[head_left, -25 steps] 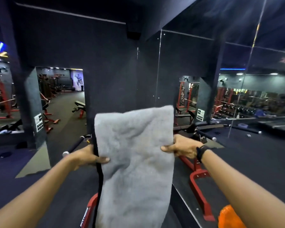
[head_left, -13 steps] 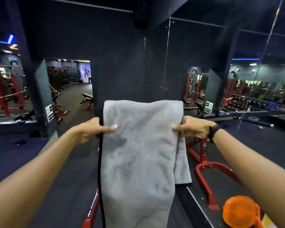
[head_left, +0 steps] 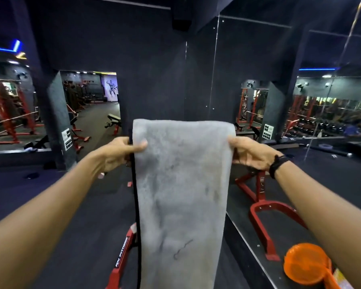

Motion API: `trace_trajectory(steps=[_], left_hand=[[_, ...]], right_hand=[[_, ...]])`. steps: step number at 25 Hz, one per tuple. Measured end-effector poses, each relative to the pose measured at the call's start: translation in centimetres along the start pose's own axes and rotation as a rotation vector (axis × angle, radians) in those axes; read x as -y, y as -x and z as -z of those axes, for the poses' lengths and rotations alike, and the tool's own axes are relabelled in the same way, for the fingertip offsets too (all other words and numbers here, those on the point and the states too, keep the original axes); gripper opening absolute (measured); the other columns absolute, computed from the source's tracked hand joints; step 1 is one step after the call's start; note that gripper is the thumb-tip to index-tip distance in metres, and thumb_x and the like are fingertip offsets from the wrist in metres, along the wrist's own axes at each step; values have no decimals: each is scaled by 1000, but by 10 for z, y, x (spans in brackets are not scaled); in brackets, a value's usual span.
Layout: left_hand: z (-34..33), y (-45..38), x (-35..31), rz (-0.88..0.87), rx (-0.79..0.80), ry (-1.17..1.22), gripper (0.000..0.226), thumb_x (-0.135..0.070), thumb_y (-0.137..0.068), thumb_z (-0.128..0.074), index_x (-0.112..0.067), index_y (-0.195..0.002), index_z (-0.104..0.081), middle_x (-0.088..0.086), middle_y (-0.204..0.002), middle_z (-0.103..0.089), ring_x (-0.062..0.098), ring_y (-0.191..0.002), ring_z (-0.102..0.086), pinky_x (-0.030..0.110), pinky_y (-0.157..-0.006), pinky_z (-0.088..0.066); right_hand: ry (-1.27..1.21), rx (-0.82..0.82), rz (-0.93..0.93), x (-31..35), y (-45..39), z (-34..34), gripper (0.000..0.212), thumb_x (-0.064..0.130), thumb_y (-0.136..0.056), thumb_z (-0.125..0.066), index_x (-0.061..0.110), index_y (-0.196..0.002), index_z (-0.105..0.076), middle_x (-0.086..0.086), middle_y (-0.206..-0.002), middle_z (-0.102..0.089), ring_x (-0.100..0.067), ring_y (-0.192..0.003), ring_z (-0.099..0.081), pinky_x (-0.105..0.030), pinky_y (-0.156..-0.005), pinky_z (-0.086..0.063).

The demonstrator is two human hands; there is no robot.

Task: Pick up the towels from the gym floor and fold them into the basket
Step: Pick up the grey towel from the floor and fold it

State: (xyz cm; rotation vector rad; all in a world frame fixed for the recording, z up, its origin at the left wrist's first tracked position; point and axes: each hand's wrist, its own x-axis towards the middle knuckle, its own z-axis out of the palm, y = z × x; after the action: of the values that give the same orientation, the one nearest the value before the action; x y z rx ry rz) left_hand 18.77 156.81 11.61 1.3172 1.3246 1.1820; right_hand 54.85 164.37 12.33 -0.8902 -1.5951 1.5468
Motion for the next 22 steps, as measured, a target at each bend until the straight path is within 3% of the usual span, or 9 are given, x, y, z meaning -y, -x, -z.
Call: trace_trajectory(steps=[2, 4, 6, 8, 11, 13, 17, 19, 22], left_hand=[[6, -1, 3, 38, -48, -172, 24, -21, -77, -78, -4, -87, -65, 9, -86, -72, 15, -73, -68, 29, -72, -56], [8, -4, 6, 21, -139, -67, 12, -17, -87, -68, -7, -83, -64, 5, -76, -68, 12, -62, -63, 24, -61, -53], [4, -6, 2, -12, -177, 14, 12, -19, -90, -64, -8, -84, -64, 5, -76, -62, 14, -65, -56, 28, -64, -45], [3, -5, -1, -45, -169, 75, 13, -20, -89, -65, -7, -90, -65, 7, -82, -63, 16, -69, -56, 30, -65, -44], [6, -3, 1, -56, -81, -39, 20, -11, -86, -67, -4, -105, -66, 11, -93, -70, 22, -81, -64, 35, -73, -49], [8, -3, 5, -55, -140, -112, 18, -5, -89, -63, 1, -105, -66, 17, -94, -66, 28, -84, -60, 37, -75, -49], [10, -7, 7, -135, -231, 24, 3, -6, -89, -62, -7, -90, -66, 5, -81, -62, 18, -74, -55, 31, -63, -45], [6, -9, 6, -155, -224, 60, 7, -4, -89, -62, -9, -91, -65, -2, -73, -68, 10, -67, -62, 26, -59, -52], [1, -11, 5, -174, -261, 79, 11, -1, -91, -58, -11, -93, -63, -9, -66, -70, 0, -59, -63, 15, -52, -52]], right_hand=[[141, -25, -59, -4, 0, -5, 18, 23, -77, -69, 13, -93, -67, 3, -84, -75, -9, -79, -70, -25, -68, -58], [133, -152, -28, -6, -9, -8, 8, 13, -90, -60, 14, -93, -67, 7, -78, -74, -8, -81, -66, -24, -70, -57], [66, -248, -1, -2, -12, -8, 13, 9, -94, -54, 12, -94, -67, 7, -74, -73, -8, -78, -63, -20, -61, -55], [3, -213, 29, 3, -12, -6, 13, 12, -94, -54, 11, -97, -67, 3, -79, -72, -9, -72, -65, -20, -52, -51], [156, -64, -53, -3, -10, -8, 14, 19, -86, -62, 14, -97, -67, 3, -86, -73, -11, -78, -68, -26, -66, -56], [247, -128, -73, -13, -12, -9, 8, 13, -90, -61, 11, -96, -66, 3, -83, -71, -10, -78, -65, -24, -68, -55], [145, -258, 14, -8, -15, -12, 7, 15, -92, -60, 11, -95, -66, 1, -80, -68, -10, -72, -61, -20, -54, -47], [122, -276, 41, -4, -14, -13, 7, 12, -93, -59, 10, -90, -65, 4, -68, -68, -7, -59, -62, -19, -43, -44], [111, -320, 77, -3, -12, -12, 7, 10, -93, -59, 8, -90, -65, -1, -72, -66, -8, -57, -63, -18, -40, -45]])
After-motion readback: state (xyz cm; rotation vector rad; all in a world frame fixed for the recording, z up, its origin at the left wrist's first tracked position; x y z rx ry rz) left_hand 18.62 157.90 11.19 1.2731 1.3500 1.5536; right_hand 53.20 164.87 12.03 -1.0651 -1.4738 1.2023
